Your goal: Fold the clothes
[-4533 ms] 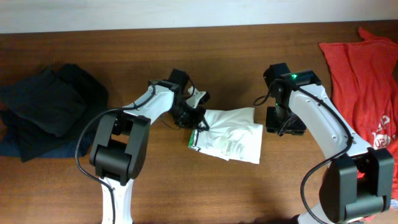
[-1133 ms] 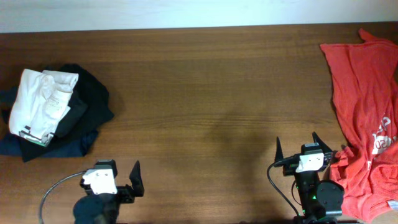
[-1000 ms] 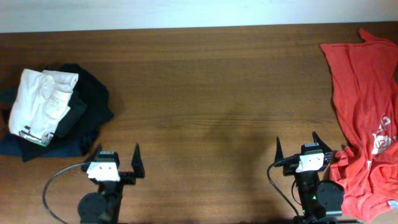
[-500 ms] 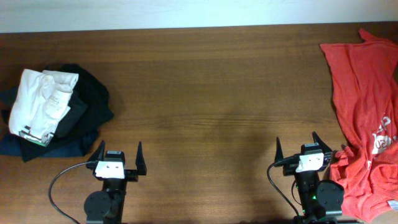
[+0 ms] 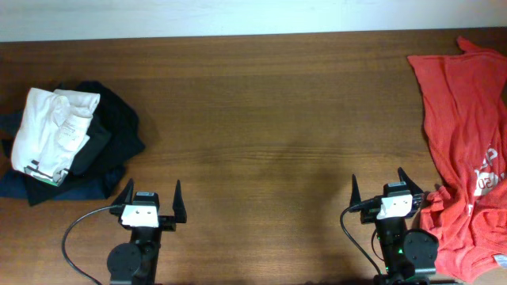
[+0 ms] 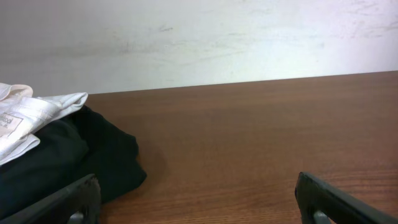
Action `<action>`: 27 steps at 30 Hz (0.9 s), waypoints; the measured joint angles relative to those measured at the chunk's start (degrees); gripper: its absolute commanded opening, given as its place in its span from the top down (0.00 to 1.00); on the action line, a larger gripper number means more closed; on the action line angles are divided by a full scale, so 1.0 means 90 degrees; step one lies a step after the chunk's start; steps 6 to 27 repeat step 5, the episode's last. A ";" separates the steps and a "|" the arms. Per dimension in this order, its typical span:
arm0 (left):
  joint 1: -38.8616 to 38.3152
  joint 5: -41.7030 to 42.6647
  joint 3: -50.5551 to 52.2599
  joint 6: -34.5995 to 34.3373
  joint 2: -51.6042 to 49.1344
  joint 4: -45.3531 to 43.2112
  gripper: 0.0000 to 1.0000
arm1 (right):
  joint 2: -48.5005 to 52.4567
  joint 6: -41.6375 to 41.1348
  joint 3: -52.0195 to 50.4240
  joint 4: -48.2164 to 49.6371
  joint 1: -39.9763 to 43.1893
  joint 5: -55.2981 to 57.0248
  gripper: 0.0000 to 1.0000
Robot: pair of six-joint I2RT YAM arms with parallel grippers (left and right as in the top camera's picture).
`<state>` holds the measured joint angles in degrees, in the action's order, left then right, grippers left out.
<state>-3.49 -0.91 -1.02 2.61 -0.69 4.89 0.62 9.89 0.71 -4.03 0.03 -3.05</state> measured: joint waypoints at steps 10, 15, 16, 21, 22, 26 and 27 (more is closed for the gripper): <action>0.0000 0.0000 0.0000 0.0000 0.0000 0.0000 0.01 | 0.0000 0.0002 0.0000 0.0000 0.0000 0.0000 0.01; 0.0000 0.0000 0.0000 0.0000 0.0000 0.0000 0.01 | 0.0000 0.0002 0.0000 0.0000 0.0000 0.0000 0.01; 0.0000 0.0000 0.0000 0.0000 0.0000 0.0000 0.01 | 0.0000 0.0002 0.0000 0.0000 0.0000 0.0000 0.01; 0.0000 0.0000 0.0000 0.0000 0.0000 0.0000 0.01 | 0.0000 0.0002 0.0000 0.0000 0.0000 0.0000 0.01; 0.0000 0.0000 0.0000 0.0000 0.0000 0.0000 0.01 | 0.0000 0.0002 0.0000 0.0000 0.0000 0.0000 0.01; 0.0000 0.0000 0.0000 0.0000 0.0000 0.0000 0.01 | 0.0000 0.0002 0.0000 0.0000 0.0000 0.0000 0.01; 0.0000 0.0000 0.0000 0.0000 0.0000 0.0000 0.01 | 0.0000 0.0002 0.0000 0.0000 0.0000 0.0000 0.01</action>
